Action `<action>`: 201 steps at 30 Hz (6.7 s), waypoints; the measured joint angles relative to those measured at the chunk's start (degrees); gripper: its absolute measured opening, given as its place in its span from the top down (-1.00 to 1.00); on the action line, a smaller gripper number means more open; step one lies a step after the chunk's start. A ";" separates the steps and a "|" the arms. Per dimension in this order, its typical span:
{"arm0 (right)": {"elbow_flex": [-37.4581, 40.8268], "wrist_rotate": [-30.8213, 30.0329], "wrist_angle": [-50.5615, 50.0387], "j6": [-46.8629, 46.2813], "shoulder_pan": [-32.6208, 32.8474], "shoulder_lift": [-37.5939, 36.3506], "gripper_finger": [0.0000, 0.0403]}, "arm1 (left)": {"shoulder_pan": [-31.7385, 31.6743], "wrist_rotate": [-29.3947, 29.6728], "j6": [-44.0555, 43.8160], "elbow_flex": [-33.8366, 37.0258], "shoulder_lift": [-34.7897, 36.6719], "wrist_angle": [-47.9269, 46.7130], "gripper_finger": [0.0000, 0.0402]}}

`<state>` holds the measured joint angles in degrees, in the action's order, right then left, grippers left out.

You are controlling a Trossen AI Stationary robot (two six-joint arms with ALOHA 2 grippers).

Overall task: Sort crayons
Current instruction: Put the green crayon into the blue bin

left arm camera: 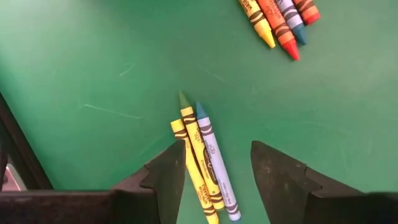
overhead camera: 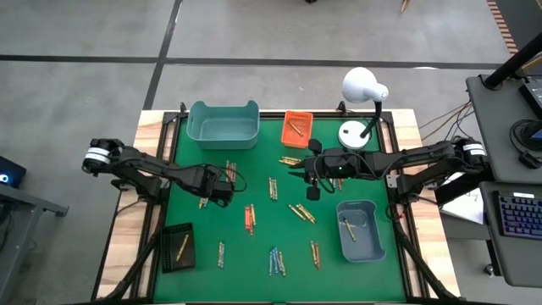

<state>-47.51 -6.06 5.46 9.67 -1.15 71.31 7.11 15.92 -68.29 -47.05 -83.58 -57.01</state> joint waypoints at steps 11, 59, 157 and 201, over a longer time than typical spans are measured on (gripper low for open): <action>0.00 -0.05 -0.05 -0.67 0.00 0.00 0.67 | 0.09 0.02 0.00 0.00 -2.19 2.13 0.19; -22.64 -2.47 -26.38 -15.86 -18.63 12.80 0.86 | -1.99 9.29 22.29 -4.61 14.79 1.61 0.19; -62.54 5.98 -61.55 -15.73 -36.00 57.72 0.95 | -3.64 25.73 41.86 -3.76 40.62 3.91 0.19; -22.86 16.18 -82.58 -68.44 6.19 6.80 0.96 | -0.64 21.51 40.59 -3.76 36.23 7.14 0.19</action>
<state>-70.36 10.12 -77.12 -58.77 5.05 78.10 6.48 37.43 -27.70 -50.81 -47.35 -49.88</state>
